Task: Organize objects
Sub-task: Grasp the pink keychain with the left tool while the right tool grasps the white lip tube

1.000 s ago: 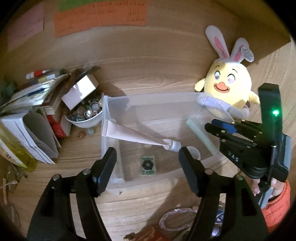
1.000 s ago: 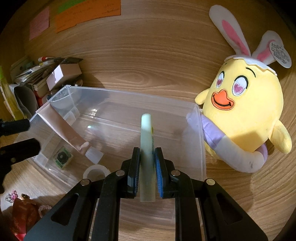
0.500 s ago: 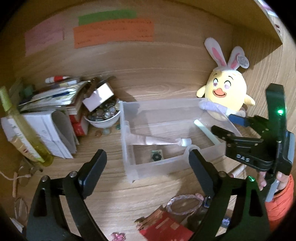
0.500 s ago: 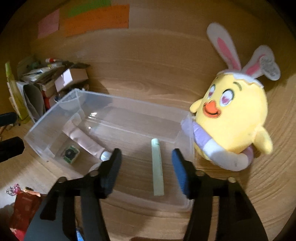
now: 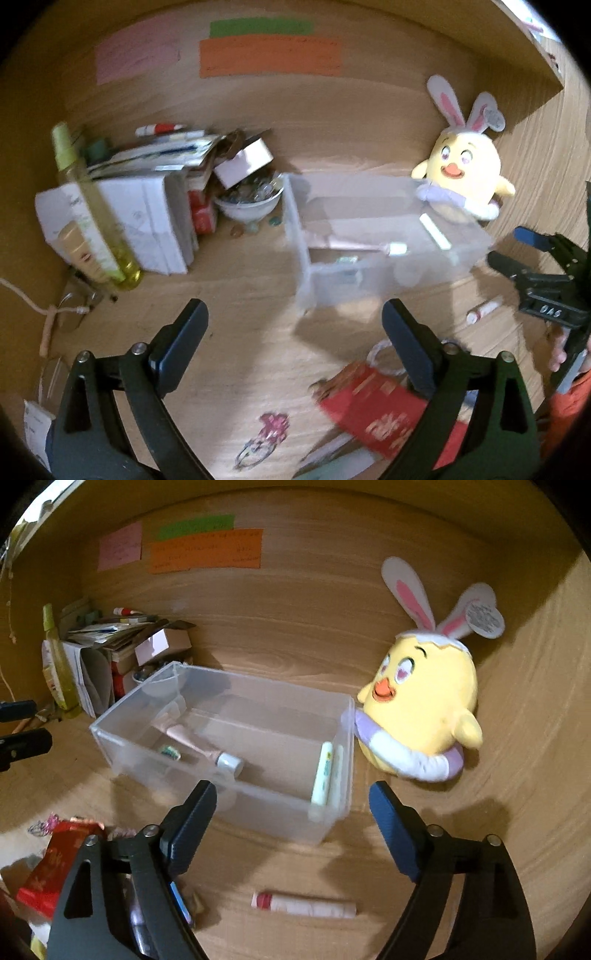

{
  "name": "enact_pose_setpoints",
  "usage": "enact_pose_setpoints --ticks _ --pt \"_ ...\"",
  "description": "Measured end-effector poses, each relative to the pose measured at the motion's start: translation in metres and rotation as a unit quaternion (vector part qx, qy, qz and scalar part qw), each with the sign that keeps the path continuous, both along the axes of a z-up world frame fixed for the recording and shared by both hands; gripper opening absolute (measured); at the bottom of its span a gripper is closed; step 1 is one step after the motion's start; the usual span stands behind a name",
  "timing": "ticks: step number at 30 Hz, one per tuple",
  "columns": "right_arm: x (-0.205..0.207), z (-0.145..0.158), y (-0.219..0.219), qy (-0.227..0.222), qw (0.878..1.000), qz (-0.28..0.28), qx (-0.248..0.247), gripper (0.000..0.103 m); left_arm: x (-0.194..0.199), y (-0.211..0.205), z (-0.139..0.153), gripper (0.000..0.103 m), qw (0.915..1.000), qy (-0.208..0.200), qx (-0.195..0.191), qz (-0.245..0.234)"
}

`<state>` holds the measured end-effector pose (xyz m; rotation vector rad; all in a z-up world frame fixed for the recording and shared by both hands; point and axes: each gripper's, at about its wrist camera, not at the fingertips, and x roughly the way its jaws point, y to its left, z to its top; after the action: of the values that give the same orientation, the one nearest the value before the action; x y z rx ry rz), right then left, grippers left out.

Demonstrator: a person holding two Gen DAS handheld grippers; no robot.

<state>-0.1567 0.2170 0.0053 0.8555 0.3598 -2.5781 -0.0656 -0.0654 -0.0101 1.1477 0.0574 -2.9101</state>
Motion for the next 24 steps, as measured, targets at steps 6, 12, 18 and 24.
enact_pose_setpoints --ticks 6,12,18,24 --pt "0.013 -0.02 0.02 -0.024 0.999 -0.022 0.004 0.083 0.016 -0.015 -0.021 0.096 0.9994 -0.027 0.008 0.018" --pt "0.025 -0.048 0.035 -0.071 0.997 -0.034 0.012 0.083 0.028 -0.022 -0.041 0.096 0.9983 -0.048 0.021 0.027" --pt "0.027 -0.064 0.04 -0.102 0.994 -0.037 0.015 0.083 0.039 -0.024 -0.057 0.096 0.9973 -0.067 0.016 0.024" --pt "0.021 -0.069 0.03 -0.094 0.994 -0.026 0.051 0.084 0.047 -0.025 -0.069 0.096 0.9969 -0.076 0.01 0.02"
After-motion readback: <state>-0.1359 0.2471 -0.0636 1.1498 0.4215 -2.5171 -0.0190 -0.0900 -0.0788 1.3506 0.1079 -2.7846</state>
